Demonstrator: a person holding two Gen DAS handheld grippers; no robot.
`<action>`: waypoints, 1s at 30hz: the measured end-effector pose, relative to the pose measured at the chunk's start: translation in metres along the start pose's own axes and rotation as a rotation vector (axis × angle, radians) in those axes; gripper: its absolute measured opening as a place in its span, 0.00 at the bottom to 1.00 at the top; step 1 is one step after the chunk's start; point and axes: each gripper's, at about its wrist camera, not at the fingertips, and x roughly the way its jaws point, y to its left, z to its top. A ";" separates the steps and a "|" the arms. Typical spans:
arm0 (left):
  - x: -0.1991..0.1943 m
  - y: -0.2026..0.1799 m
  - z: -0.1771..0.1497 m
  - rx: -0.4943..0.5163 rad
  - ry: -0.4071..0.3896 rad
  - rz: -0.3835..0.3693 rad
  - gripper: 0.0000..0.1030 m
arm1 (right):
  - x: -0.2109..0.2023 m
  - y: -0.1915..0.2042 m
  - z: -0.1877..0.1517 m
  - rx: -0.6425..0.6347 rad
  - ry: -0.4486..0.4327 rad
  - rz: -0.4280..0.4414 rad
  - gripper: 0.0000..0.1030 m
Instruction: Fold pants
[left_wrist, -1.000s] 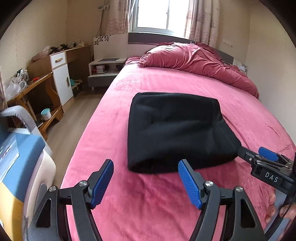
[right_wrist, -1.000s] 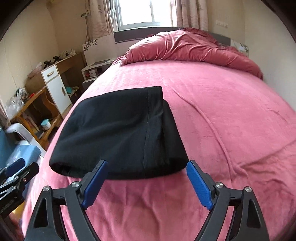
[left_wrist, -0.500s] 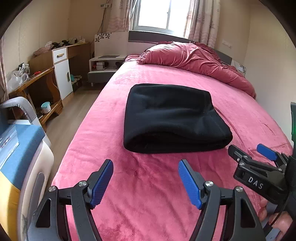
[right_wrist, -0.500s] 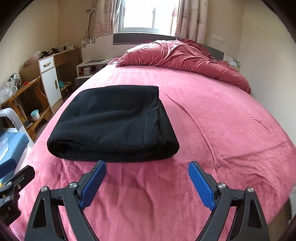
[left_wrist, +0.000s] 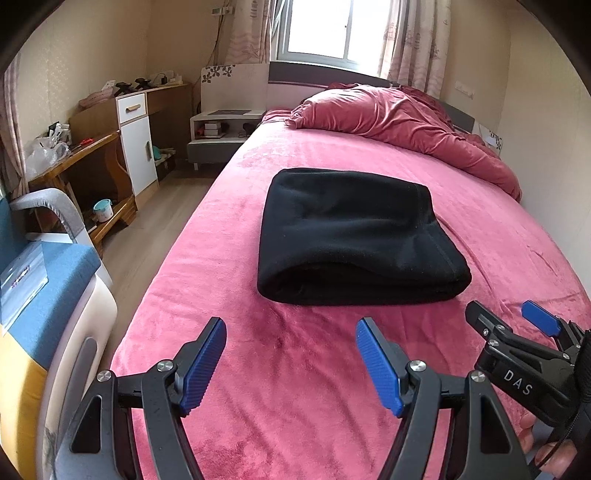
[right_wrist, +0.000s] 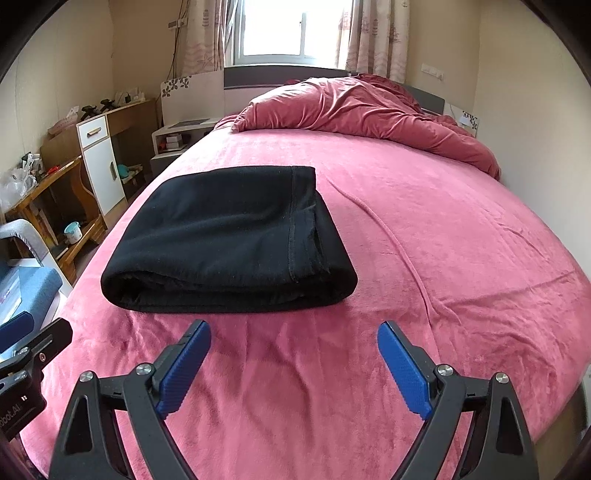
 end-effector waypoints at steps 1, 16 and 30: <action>0.000 0.000 0.000 -0.001 -0.002 0.000 0.72 | 0.000 0.000 0.000 -0.001 -0.002 0.000 0.90; -0.005 0.000 -0.003 0.018 -0.021 0.034 0.72 | 0.000 0.000 -0.005 -0.004 0.008 0.004 0.90; -0.006 -0.002 -0.005 0.029 -0.021 0.039 0.72 | -0.001 0.001 -0.007 -0.014 0.002 -0.001 0.90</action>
